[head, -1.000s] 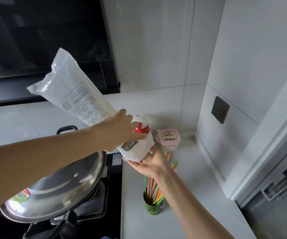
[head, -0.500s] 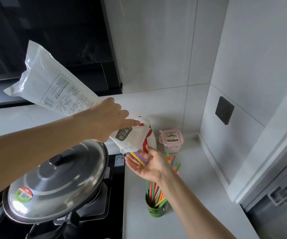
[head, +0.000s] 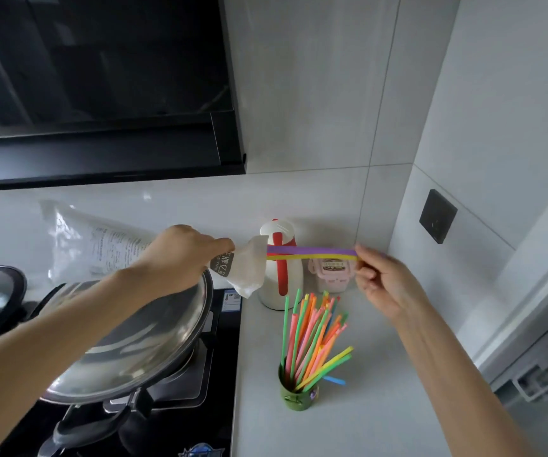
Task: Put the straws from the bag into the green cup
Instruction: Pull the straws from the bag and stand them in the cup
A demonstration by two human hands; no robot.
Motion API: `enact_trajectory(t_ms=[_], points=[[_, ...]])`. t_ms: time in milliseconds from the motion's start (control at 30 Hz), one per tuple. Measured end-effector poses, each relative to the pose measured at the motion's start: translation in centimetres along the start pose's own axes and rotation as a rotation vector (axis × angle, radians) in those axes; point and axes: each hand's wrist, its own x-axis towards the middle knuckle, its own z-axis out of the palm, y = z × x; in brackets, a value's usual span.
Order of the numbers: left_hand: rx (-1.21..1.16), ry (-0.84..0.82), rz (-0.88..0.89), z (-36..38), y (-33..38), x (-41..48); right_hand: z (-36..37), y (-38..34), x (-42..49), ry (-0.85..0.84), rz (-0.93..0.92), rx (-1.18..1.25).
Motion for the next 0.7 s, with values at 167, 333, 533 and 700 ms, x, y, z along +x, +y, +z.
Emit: enact_trajectory(t_ms=[167,333,533,700], points=[[-0.120,0.095,0.009,1.0,2.6,-0.3,0.8,-1.4,-0.9,0.052,-0.236,-0.021],[-0.147,0.093,-0.063,1.7,3.5,-1.2,1.8,-0.4,-2.7,0.117,-0.475,-0.400],[-0.143,0.054,-0.195,3.6,1.1,-3.5,-1.0,-4.7,-3.9,0.395,-0.659,-0.424],[-0.146,0.093,-0.209,4.0,0.5,-4.1,-1.1,-1.1,-4.3,0.083,-0.633,-0.944]])
